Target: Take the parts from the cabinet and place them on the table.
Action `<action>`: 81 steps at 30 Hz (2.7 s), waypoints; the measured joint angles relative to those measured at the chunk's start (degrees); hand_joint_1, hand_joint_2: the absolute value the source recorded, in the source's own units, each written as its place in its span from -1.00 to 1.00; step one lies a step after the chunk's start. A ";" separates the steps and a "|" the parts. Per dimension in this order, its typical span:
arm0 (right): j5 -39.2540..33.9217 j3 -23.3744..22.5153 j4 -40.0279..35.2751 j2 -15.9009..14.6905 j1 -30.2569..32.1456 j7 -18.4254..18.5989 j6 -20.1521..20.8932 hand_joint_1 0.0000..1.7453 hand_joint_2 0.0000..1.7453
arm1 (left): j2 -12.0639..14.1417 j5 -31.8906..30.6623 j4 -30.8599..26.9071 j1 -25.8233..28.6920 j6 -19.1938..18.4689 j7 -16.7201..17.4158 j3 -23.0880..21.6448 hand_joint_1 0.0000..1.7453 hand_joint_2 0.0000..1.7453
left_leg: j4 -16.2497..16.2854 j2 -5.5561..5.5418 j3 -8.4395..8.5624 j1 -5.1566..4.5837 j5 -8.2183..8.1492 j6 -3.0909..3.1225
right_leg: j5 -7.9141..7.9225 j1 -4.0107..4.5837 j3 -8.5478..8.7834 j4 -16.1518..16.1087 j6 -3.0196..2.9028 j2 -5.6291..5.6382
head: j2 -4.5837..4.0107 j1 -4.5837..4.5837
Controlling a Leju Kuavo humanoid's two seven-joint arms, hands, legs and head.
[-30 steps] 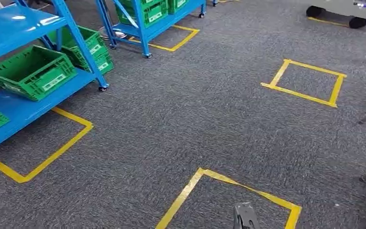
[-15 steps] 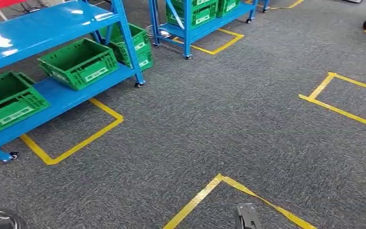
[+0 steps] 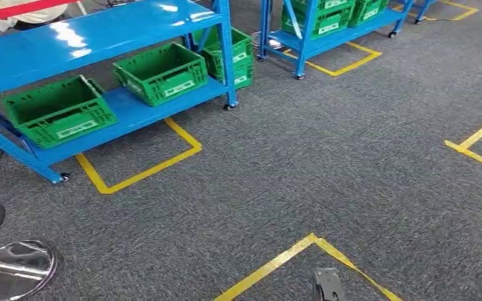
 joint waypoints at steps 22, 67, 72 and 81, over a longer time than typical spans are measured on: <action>-2.29 -4.46 -0.04 -4.48 4.17 -0.94 4.85 -1.00 -1.00 | -4.44 -6.80 0.07 0.76 -2.23 -1.60 -4.02 -1.00 -1.00 | 14.72 -4.90 -8.76 0.79 -6.43 -1.20 | -0.05 -1.35 0.12 0.35 -0.38 6.67 | 0.00 -0.29; -1.05 -8.17 0.37 -4.87 4.01 1.88 5.84 -1.00 -1.00 | -6.03 -16.04 0.22 1.87 -7.34 -4.79 -8.35 -1.00 -1.00 | -2.28 -4.90 1.09 -0.63 1.60 3.92 | -8.89 -1.69 6.05 12.00 2.41 7.32 | 0.00 1.48; -0.85 -8.65 0.37 -4.87 4.29 1.23 5.84 -1.00 -1.00 | -6.21 -17.11 0.33 2.25 -7.93 -3.72 -8.70 -1.00 -1.00 | -2.44 -5.34 6.79 0.50 -2.44 2.65 | -12.94 -2.14 -0.65 8.31 3.92 7.31 | 0.00 1.75; -1.18 -9.22 0.68 -4.59 3.86 -0.89 6.51 -1.00 -1.00 | -5.90 -17.01 0.37 2.07 -11.36 -2.91 -8.70 -1.00 -1.00 | 4.07 -4.74 5.29 0.81 -8.57 -0.34 | -0.38 -3.09 -1.32 2.08 1.50 7.04 | 0.00 1.07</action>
